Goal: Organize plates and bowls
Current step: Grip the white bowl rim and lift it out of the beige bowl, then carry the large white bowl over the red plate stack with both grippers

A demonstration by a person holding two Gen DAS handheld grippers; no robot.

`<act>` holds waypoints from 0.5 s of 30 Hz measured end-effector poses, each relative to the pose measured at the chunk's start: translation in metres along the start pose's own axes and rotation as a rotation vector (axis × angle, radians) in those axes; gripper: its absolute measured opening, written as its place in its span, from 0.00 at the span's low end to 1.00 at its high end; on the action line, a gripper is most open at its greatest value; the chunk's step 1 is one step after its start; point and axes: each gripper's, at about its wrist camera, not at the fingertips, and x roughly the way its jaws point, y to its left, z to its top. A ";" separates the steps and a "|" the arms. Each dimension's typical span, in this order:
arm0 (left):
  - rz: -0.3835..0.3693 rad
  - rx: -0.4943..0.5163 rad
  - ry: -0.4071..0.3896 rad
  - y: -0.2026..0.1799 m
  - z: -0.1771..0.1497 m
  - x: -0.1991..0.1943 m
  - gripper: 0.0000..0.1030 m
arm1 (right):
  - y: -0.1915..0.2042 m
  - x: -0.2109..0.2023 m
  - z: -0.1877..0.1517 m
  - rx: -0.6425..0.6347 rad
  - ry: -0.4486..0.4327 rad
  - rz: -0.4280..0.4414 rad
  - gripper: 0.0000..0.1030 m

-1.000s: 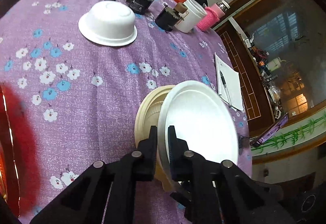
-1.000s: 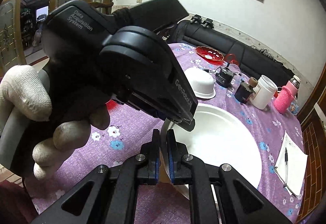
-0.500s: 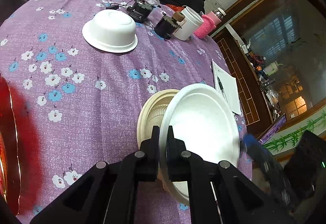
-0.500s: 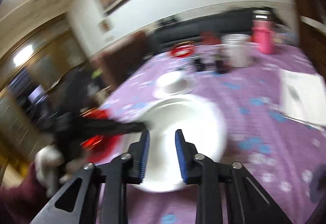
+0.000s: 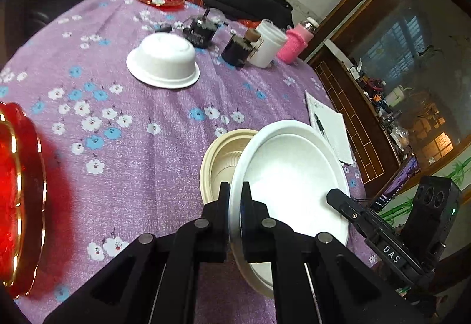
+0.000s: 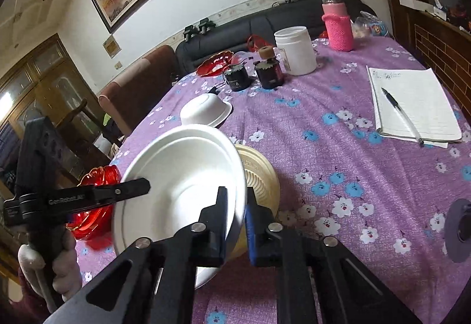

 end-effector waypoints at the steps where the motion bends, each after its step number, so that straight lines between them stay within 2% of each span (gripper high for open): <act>1: 0.007 0.009 -0.014 -0.003 -0.002 -0.005 0.05 | 0.004 -0.005 -0.001 -0.010 -0.011 -0.006 0.11; 8: 0.056 0.074 -0.137 -0.024 -0.021 -0.048 0.07 | 0.044 -0.043 -0.008 -0.132 -0.110 -0.076 0.10; 15: 0.049 0.021 -0.186 -0.012 -0.042 -0.088 0.07 | 0.076 -0.060 -0.017 -0.188 -0.125 -0.056 0.11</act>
